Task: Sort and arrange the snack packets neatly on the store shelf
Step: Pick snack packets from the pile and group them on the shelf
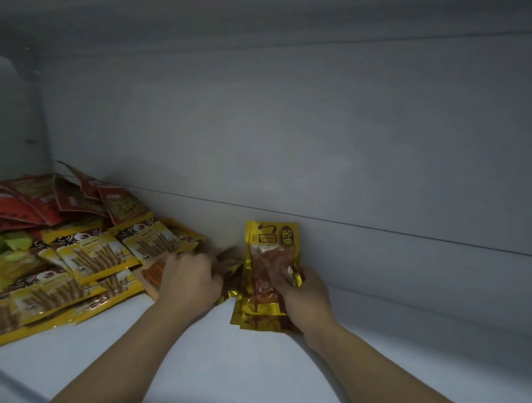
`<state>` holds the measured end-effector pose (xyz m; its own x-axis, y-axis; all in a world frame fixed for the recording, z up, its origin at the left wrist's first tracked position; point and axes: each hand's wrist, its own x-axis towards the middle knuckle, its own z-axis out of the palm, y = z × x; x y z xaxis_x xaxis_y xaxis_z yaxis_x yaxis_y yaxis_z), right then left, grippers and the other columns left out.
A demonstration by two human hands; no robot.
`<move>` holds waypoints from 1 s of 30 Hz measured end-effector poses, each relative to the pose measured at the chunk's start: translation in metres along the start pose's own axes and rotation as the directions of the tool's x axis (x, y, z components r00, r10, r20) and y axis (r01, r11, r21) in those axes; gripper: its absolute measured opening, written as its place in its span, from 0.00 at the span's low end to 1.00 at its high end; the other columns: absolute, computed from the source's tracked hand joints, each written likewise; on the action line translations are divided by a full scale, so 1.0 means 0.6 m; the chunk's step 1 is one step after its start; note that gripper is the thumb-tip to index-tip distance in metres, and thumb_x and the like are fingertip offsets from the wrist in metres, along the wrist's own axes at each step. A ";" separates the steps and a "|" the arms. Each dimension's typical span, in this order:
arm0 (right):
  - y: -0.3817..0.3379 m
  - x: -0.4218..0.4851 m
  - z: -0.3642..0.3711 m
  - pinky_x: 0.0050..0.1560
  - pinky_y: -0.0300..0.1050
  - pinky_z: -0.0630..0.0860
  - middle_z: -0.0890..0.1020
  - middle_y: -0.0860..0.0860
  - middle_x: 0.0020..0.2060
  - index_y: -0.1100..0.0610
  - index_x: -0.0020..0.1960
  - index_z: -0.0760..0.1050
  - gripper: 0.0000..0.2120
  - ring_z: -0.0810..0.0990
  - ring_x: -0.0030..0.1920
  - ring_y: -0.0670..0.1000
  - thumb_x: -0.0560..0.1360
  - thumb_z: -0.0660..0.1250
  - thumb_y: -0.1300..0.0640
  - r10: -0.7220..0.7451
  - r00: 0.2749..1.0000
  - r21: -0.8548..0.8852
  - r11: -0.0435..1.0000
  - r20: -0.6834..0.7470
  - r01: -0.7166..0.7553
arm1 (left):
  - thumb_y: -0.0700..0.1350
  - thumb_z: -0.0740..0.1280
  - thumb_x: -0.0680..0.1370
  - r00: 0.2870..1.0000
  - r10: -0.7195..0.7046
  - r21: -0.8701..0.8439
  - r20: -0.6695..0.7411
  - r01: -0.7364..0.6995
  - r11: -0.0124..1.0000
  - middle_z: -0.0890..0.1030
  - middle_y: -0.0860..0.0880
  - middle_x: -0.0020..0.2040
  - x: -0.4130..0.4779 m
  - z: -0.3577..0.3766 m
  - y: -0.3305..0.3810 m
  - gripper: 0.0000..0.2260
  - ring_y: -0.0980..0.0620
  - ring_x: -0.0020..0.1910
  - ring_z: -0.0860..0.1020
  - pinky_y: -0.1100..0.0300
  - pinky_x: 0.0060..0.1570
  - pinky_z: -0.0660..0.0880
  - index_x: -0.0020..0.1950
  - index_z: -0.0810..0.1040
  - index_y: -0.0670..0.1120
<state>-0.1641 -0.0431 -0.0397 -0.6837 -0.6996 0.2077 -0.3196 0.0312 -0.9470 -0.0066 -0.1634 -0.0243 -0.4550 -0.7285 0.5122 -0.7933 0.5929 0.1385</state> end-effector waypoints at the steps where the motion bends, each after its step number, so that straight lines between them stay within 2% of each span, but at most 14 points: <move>1: 0.002 0.003 -0.004 0.42 0.43 0.79 0.85 0.45 0.42 0.49 0.48 0.79 0.13 0.84 0.44 0.48 0.71 0.75 0.43 0.040 0.999 0.099 0.994 0.033 -0.043 | 0.51 0.63 0.77 0.999 0.016 -0.035 -0.034 -0.017 0.999 0.84 0.51 0.48 -0.003 -0.003 0.004 0.10 0.48 0.51 0.79 0.55 0.52 0.68 0.54 0.82 0.53; 3: 0.002 0.011 -0.015 0.44 0.51 0.83 0.87 0.52 0.43 0.56 0.51 0.81 0.14 0.86 0.43 0.55 0.70 0.78 0.51 0.126 0.981 0.309 0.936 0.145 -0.166 | 0.50 0.67 0.76 0.998 0.037 -0.272 -0.057 -0.051 0.961 0.84 0.53 0.42 -0.010 -0.008 0.012 0.09 0.51 0.46 0.80 0.58 0.44 0.70 0.53 0.83 0.55; 5: 0.003 0.018 -0.025 0.39 0.51 0.83 0.87 0.57 0.43 0.60 0.53 0.81 0.15 0.87 0.43 0.58 0.70 0.78 0.57 0.153 0.963 0.422 0.875 0.224 -0.237 | 0.52 0.69 0.76 0.996 0.079 -0.492 0.027 -0.056 0.869 0.84 0.56 0.36 -0.016 -0.012 0.024 0.06 0.57 0.39 0.81 0.59 0.39 0.75 0.51 0.84 0.56; 6: 0.005 0.020 -0.026 0.38 0.50 0.82 0.87 0.57 0.43 0.61 0.53 0.81 0.14 0.87 0.42 0.58 0.70 0.77 0.58 0.149 0.962 0.440 0.866 0.231 -0.239 | 0.53 0.69 0.76 0.994 0.097 -0.533 0.054 -0.053 0.844 0.84 0.56 0.35 -0.018 -0.013 0.029 0.05 0.59 0.37 0.80 0.58 0.39 0.77 0.49 0.83 0.57; 9: 0.010 0.026 -0.023 0.38 0.49 0.81 0.87 0.56 0.43 0.60 0.52 0.81 0.12 0.87 0.42 0.58 0.71 0.76 0.58 0.137 0.972 0.473 0.855 0.189 -0.212 | 0.50 0.66 0.78 0.995 0.083 -0.489 -0.051 -0.097 0.867 0.84 0.53 0.43 -0.013 -0.012 0.023 0.07 0.54 0.42 0.82 0.55 0.43 0.78 0.54 0.81 0.56; 11: 0.012 0.030 -0.022 0.39 0.50 0.81 0.87 0.56 0.42 0.60 0.52 0.81 0.09 0.87 0.41 0.58 0.73 0.74 0.58 0.144 0.974 0.510 0.833 0.175 -0.215 | 0.48 0.63 0.80 0.994 0.083 -0.340 -0.074 -0.103 0.935 0.84 0.47 0.51 -0.007 -0.011 0.006 0.12 0.46 0.50 0.81 0.53 0.47 0.76 0.63 0.77 0.51; 13: 0.013 0.033 -0.023 0.40 0.51 0.82 0.87 0.56 0.43 0.59 0.52 0.81 0.08 0.87 0.42 0.57 0.74 0.73 0.57 0.153 0.971 0.535 0.813 0.181 -0.228 | 0.57 0.60 0.81 0.993 0.119 -0.169 -0.011 -0.120 0.978 0.83 0.47 0.55 -0.008 -0.011 -0.003 0.18 0.44 0.55 0.79 0.53 0.53 0.73 0.66 0.75 0.51; 15: 0.014 0.032 -0.022 0.41 0.52 0.82 0.87 0.56 0.44 0.58 0.53 0.81 0.08 0.87 0.43 0.57 0.75 0.72 0.57 0.147 0.968 0.540 0.808 0.201 -0.235 | 0.70 0.55 0.77 0.988 0.157 -0.139 0.009 -0.154 0.978 0.82 0.51 0.53 -0.013 -0.013 0.001 0.25 0.47 0.54 0.79 0.52 0.54 0.72 0.60 0.78 0.54; 17: 0.018 0.032 -0.023 0.41 0.51 0.82 0.87 0.56 0.45 0.58 0.54 0.81 0.08 0.87 0.44 0.57 0.76 0.71 0.57 0.135 0.969 0.548 0.804 0.208 -0.230 | 0.74 0.52 0.74 0.987 0.158 -0.178 0.032 -0.150 0.973 0.82 0.52 0.51 -0.015 -0.012 0.013 0.29 0.48 0.52 0.80 0.52 0.52 0.74 0.54 0.79 0.55; 20: 0.021 0.030 -0.025 0.43 0.53 0.82 0.87 0.55 0.46 0.58 0.55 0.80 0.09 0.86 0.45 0.57 0.77 0.70 0.56 0.130 0.971 0.567 0.793 0.200 -0.223 | 0.68 0.63 0.75 0.977 0.111 -0.357 0.184 -0.039 0.933 0.80 0.51 0.61 -0.013 -0.001 0.025 0.27 0.48 0.59 0.78 0.51 0.58 0.74 0.68 0.71 0.54; 22: 0.022 0.029 -0.024 0.46 0.56 0.82 0.87 0.56 0.47 0.58 0.56 0.79 0.09 0.86 0.46 0.58 0.77 0.70 0.57 0.127 0.970 0.581 0.782 0.208 -0.227 | 0.64 0.69 0.73 0.969 0.053 -0.477 0.240 0.070 0.876 0.76 0.50 0.67 -0.011 0.001 0.021 0.34 0.48 0.63 0.75 0.54 0.60 0.72 0.75 0.64 0.52; 25: 0.021 0.027 -0.023 0.50 0.60 0.82 0.86 0.56 0.48 0.57 0.57 0.79 0.09 0.86 0.48 0.58 0.77 0.69 0.57 0.109 0.965 0.587 0.776 0.237 -0.232 | 0.65 0.69 0.73 0.940 0.061 -0.482 0.337 0.116 0.868 0.74 0.50 0.70 -0.008 0.004 0.013 0.39 0.46 0.67 0.74 0.52 0.66 0.71 0.78 0.55 0.54; 27: 0.020 0.028 -0.026 0.51 0.60 0.81 0.86 0.55 0.50 0.57 0.58 0.78 0.10 0.86 0.49 0.58 0.77 0.69 0.56 0.091 0.965 0.585 0.780 0.248 -0.223 | 0.62 0.70 0.74 0.942 0.106 -0.522 0.318 0.080 0.849 0.76 0.53 0.67 -0.007 0.008 0.015 0.36 0.47 0.66 0.74 0.54 0.64 0.72 0.77 0.57 0.56; 30: 0.018 0.027 -0.026 0.52 0.63 0.81 0.86 0.55 0.51 0.56 0.59 0.78 0.10 0.85 0.50 0.59 0.77 0.69 0.58 0.077 0.957 0.584 0.778 0.281 -0.234 | 0.57 0.74 0.73 0.978 0.032 -0.727 0.206 0.131 0.675 0.74 0.58 0.62 -0.007 0.011 0.027 0.40 0.54 0.63 0.74 0.65 0.54 0.72 0.79 0.56 0.54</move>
<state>-0.1890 -0.0430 -0.0425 -0.4946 -0.8672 0.0572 0.2941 -0.2289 -0.9280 -0.0200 -0.1531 -0.0295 -0.5537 -0.7642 0.3308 -0.3007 0.5540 0.7763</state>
